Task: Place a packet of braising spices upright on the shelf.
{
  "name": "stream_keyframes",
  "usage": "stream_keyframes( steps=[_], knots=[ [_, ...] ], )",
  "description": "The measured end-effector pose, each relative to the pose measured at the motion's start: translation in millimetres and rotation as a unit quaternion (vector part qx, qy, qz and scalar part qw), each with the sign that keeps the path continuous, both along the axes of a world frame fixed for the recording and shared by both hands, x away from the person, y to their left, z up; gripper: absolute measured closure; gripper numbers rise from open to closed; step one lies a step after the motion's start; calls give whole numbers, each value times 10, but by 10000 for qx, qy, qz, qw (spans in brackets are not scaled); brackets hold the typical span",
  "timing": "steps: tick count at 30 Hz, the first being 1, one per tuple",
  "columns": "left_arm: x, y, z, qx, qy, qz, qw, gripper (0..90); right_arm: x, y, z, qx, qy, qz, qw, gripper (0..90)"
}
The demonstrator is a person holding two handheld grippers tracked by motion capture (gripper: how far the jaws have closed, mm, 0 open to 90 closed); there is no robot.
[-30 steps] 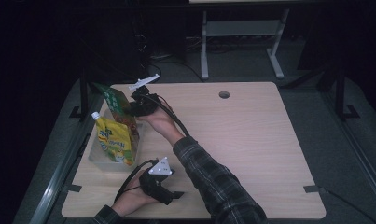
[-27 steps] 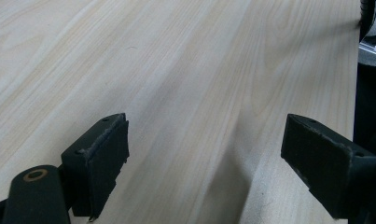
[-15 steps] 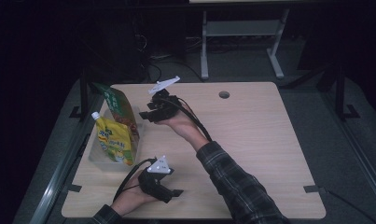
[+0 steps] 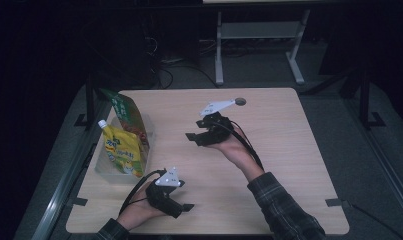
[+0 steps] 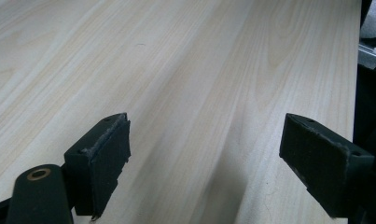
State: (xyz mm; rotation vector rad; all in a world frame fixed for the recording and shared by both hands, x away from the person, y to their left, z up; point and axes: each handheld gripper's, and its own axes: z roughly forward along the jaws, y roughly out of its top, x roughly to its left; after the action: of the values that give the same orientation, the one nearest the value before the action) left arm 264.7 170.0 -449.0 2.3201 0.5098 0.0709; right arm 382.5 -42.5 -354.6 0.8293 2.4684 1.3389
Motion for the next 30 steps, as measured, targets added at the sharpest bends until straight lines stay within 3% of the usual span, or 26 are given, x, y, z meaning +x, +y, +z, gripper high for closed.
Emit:
stream_keyframes(
  steps=[7,14,17,18,20,26,27,30],
  knots=[
    [-2,21,11,-38,-40,8,10000,156,-161,-334,-178,-140,111,-203,9996,338],
    [3,44,5,-35,-57,51,10000,157,-437,-727,-418,-291,88,-516,9982,259],
    [3,51,6,-21,-67,49,10000,157,-520,-800,-462,-333,109,-546,9979,232],
    [4,55,0,-26,-53,58,10000,156,-602,-869,-515,-363,160,-538,9978,168],
    [6,56,-5,-44,-66,64,9999,156,-692,-931,-566,-465,134,-560,9973,136],
    [13,72,-14,13,-69,43,10000,156,-904,-1102,-685,-354,-15,-623,9974,91],
    [5,65,-29,-56,-85,79,9999,156,-963,-1140,-741,-381,-9,-674,9970,84],
    [9,68,-35,-6,-122,61,9999,155,-1025,-1161,-807,-485,5,-742,9961,66]
  ],
)
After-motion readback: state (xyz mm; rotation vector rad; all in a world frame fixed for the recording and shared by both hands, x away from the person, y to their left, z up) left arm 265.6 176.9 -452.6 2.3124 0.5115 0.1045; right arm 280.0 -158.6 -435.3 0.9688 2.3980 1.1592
